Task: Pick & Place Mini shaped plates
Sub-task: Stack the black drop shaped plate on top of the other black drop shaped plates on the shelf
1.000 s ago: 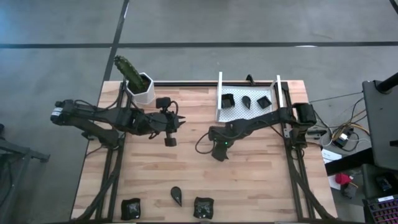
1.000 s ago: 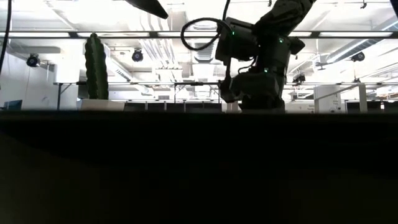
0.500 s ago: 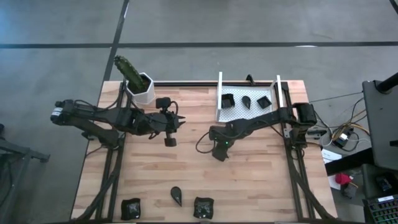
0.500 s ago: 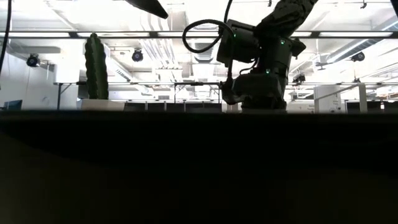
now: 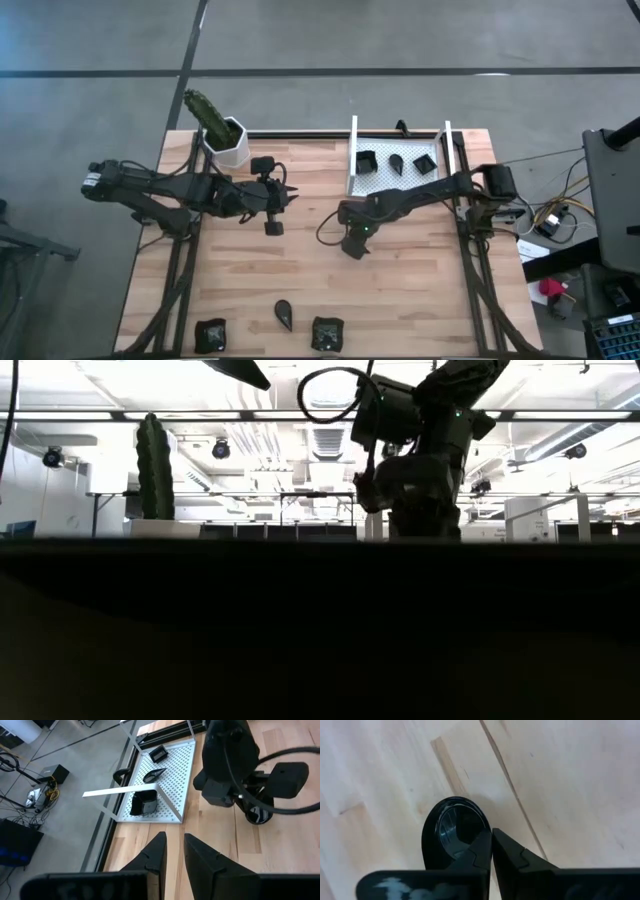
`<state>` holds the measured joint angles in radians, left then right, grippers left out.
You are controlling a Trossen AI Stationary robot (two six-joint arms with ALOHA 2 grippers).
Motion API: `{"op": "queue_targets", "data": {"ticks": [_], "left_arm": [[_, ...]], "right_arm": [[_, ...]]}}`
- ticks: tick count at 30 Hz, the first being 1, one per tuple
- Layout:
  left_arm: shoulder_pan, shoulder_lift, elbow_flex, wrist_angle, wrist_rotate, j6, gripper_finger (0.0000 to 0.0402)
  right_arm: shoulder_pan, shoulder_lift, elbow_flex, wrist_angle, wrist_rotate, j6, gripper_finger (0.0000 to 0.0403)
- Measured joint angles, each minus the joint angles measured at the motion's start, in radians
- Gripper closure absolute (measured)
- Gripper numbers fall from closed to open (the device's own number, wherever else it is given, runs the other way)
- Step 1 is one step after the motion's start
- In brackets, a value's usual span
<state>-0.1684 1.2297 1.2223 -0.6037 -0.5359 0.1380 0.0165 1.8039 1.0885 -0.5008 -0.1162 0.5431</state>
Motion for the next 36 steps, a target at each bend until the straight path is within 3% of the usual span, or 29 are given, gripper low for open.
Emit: {"op": "queue_targets", "data": {"ticks": [9, 12, 21, 30, 36], "left_arm": [[0.0, 0.0, 0.0, -0.004, 0.0, 0.004, 0.0339], [0.0, 0.0, 0.0, -0.005, 0.0, 0.01, 0.0339], [0.0, 0.0, 0.0, -0.004, 0.0, 0.026, 0.0339], [0.0, 0.0, 0.0, -0.002, 0.0, 0.043, 0.0339], [0.0, 0.0, 0.0, -0.002, 0.0, 0.046, 0.0339]], "right_arm": [[-0.049, -0.164, 0.0, -0.189, 0.014, 0.088, 0.0394], [-0.086, -0.253, 0.0, -0.261, 0.064, 0.145, 0.0394], [-0.297, -0.432, -0.005, -0.468, 0.21, 0.412, 0.0394], [-0.612, -0.363, -0.006, -0.451, 0.233, 0.391, 0.0394], [-0.739, -0.251, -0.002, -0.396, 0.232, 0.313, 0.0394]]}}
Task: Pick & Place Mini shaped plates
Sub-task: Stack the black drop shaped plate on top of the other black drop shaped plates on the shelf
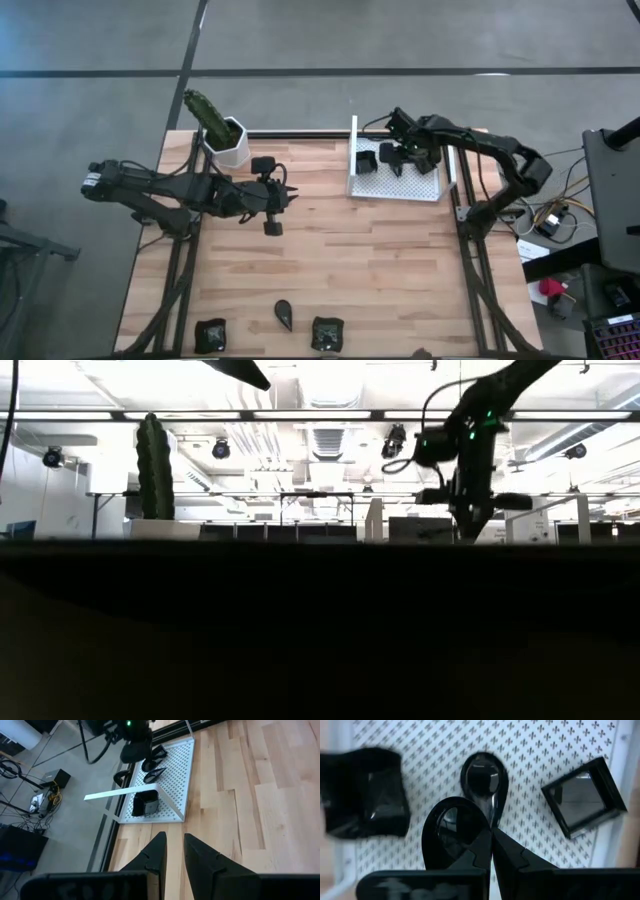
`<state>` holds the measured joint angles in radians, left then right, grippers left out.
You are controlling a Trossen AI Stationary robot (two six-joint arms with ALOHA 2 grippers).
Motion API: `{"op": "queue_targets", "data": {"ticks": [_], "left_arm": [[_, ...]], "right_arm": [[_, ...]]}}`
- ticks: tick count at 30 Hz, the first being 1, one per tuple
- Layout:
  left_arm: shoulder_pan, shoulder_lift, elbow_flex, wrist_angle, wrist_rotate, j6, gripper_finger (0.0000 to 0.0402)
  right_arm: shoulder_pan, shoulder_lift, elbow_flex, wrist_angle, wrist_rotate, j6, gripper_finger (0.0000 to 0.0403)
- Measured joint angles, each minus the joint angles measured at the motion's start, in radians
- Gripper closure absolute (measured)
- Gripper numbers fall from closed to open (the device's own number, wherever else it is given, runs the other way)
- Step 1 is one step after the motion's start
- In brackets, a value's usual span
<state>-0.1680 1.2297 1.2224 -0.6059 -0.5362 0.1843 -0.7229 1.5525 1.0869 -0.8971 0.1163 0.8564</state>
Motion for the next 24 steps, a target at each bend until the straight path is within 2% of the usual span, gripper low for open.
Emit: {"op": "queue_targets", "data": {"ticks": [10, 24], "left_arm": [[0.0, 0.0, 0.0, 0.0, 0.0, 0.0, 0.0339], [0.0, 0.0, 0.0, -0.001, 0.0, 0.006, 0.0339]], "right_arm": [[-0.093, 0.129, 0.001, 0.071, 0.023, -0.076, 0.0394], [-0.099, 0.138, 0.001, 0.101, 0.01, -0.101, 0.0393]]}}
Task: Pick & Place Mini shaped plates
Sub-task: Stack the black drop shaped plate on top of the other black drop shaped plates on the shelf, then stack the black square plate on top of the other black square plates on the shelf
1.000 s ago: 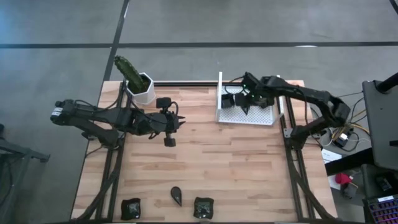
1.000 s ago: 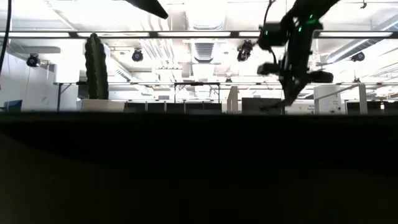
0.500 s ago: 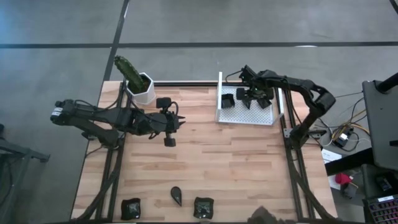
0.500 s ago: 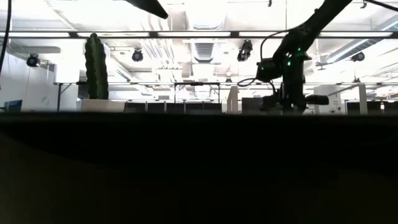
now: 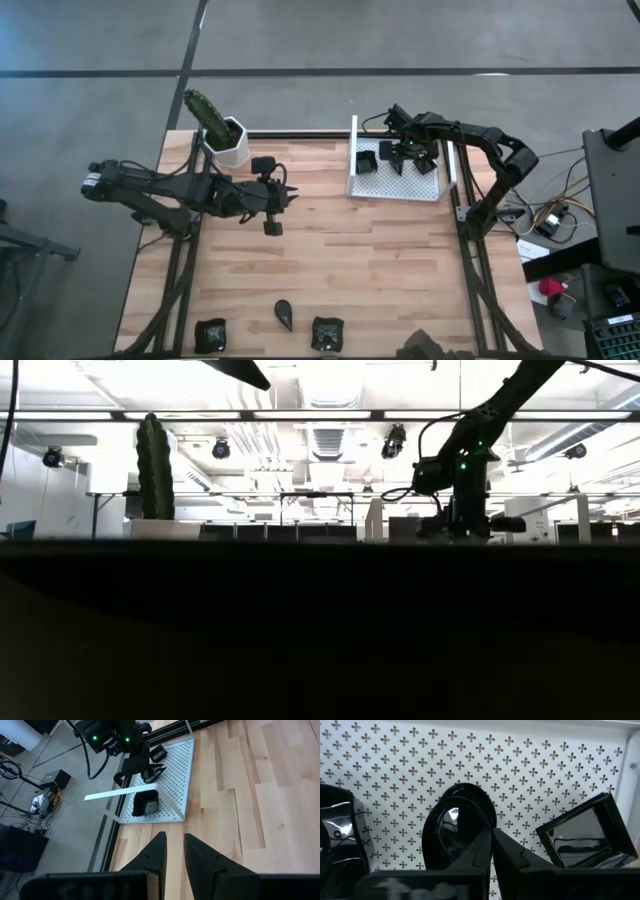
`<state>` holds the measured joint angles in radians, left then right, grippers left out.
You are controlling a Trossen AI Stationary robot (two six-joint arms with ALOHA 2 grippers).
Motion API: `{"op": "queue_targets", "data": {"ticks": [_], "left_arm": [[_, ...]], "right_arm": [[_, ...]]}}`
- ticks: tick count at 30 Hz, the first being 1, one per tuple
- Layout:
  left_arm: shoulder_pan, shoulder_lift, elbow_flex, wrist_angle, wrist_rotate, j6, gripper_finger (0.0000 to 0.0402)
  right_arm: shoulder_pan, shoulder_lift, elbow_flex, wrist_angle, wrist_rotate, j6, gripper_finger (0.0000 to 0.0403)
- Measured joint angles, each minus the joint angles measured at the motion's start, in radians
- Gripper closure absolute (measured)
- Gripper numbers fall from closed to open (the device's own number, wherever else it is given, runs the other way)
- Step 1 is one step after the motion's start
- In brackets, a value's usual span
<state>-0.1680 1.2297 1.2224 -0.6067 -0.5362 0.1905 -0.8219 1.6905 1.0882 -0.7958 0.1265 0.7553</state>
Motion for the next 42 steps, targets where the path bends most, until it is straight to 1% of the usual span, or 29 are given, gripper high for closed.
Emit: {"op": "queue_targets", "data": {"ticks": [3, 12, 15, 17, 19, 21, 25, 26, 28, 30, 34, 38, 42], "left_arm": [[0.0, 0.0, 0.0, 0.0, 0.0, 0.0, 0.0339], [0.0, 0.0, 0.0, -0.003, 0.0, 0.0, 0.0339], [0.0, 0.0, 0.001, -0.013, -0.001, -0.01, 0.0339], [0.004, 0.0, 0.001, -0.046, -0.007, -0.045, 0.0339], [0.011, 0.0, 0.001, -0.099, -0.013, -0.102, 0.0339], [0.022, 0.0, 0.001, -0.155, -0.018, -0.17, 0.0339], [0.045, 0.001, -0.008, -0.263, -0.033, -0.284, 0.0339], [0.052, 0.001, -0.02, -0.276, -0.035, -0.305, 0.0339], [0.065, 0.0, -0.063, -0.285, -0.03, -0.348, 0.0339], [0.087, 0.0, -0.114, -0.285, -0.005, -0.425, 0.0339], [0.166, 0.001, -0.216, -0.287, 0.092, -0.689, 0.0339], [0.249, 0.002, -0.285, -0.285, 0.109, -0.886, 0.0339], [0.348, 0.003, -0.325, -0.282, 0.13, -0.998, 0.0339]], "right_arm": [[0.001, 0.0, 0.0, 0.002, -0.003, 0.0, 0.0381], [0.001, -0.005, 0.0, 0.018, 0.003, 0.0, 0.0315], [0.001, -0.027, 0.004, 0.014, 0.0, -0.018, 0.0305], [0.0, -0.052, 0.012, 0.01, -0.027, -0.051, 0.0306], [0.0, -0.086, 0.027, 0.01, -0.076, -0.099, 0.0315], [0.012, -0.127, 0.041, 0.009, -0.118, -0.138, 0.0333], [0.071, -0.214, 0.058, 0.008, -0.127, -0.188, 0.0383], [0.087, -0.238, 0.06, 0.011, -0.127, -0.194, 0.0388], [0.123, -0.284, 0.064, 0.015, -0.127, -0.201, 0.039], [0.161, -0.33, 0.064, 0.026, -0.125, -0.211, 0.039], [0.244, -0.424, 0.064, 0.026, -0.124, -0.213, 0.039], [0.324, -0.504, 0.064, 0.029, -0.094, -0.209, 0.039], [0.386, -0.567, 0.064, 0.033, -0.074, -0.208, 0.039]]}}
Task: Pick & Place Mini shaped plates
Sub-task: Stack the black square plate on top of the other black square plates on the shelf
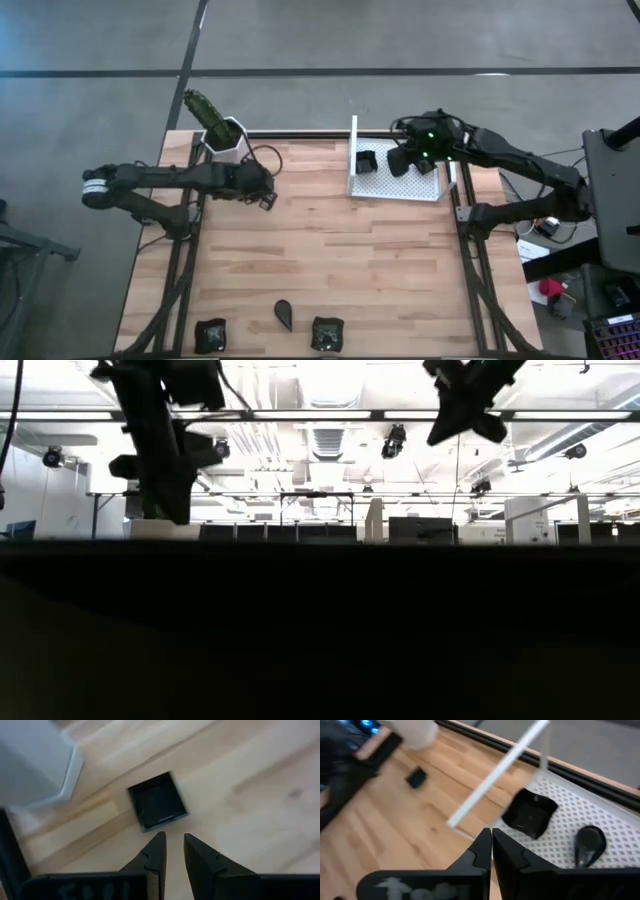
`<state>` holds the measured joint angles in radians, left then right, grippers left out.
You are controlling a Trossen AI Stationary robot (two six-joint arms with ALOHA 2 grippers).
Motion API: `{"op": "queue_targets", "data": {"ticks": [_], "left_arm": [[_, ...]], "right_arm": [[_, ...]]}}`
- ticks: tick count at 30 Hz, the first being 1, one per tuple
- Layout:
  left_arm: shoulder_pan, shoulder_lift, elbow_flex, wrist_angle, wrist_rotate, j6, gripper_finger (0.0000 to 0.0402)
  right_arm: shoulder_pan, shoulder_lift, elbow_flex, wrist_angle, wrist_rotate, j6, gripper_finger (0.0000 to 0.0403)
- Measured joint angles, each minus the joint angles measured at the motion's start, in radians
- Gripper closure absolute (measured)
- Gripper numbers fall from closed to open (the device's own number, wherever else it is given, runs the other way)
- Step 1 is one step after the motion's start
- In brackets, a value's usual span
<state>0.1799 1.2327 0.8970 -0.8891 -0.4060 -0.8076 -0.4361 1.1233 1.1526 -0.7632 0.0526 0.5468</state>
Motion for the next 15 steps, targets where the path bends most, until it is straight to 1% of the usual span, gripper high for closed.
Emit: {"op": "queue_targets", "data": {"ticks": [4, 7, 15], "left_arm": [[0.097, 0.002, -0.056, 0.033, 0.07, -0.037, 0.0339], [0.153, 0.002, -0.11, 0.087, 0.124, -0.039, 0.0339], [0.242, 0.005, -0.221, 0.29, 0.135, -0.028, 0.0339]], "right_arm": [[0.048, -0.047, 0.0, 0.021, 0.0, -0.001, 0.039], [0.075, -0.069, 0.0, 0.038, 0.001, -0.004, 0.039], [0.112, -0.082, 0.0, 0.048, 0.003, -0.031, 0.039]]}}
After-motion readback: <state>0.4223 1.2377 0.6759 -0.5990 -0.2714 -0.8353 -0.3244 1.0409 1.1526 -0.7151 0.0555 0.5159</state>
